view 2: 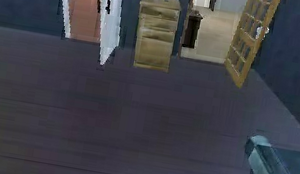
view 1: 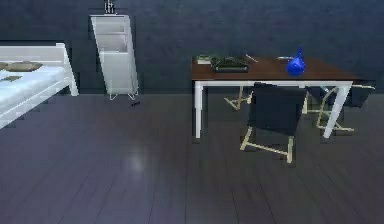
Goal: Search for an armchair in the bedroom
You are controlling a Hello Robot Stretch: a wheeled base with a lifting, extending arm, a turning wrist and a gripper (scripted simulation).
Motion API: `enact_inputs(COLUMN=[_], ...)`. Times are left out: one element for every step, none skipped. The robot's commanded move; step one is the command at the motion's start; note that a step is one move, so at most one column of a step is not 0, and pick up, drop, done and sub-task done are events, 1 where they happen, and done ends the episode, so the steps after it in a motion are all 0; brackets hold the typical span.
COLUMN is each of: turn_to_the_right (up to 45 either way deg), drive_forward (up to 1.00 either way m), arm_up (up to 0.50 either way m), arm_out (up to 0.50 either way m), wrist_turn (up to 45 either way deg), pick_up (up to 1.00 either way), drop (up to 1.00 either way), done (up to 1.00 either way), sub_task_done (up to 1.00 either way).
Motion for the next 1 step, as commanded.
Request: enact_inputs(turn_to_the_right=[45.0], drive_forward=[0.0], arm_up=[0.0], arm_out=[0.0], wrist_turn=[0.0], pick_up=[0.0], drop=[0.0], done=[0.0], sub_task_done=[0.0])
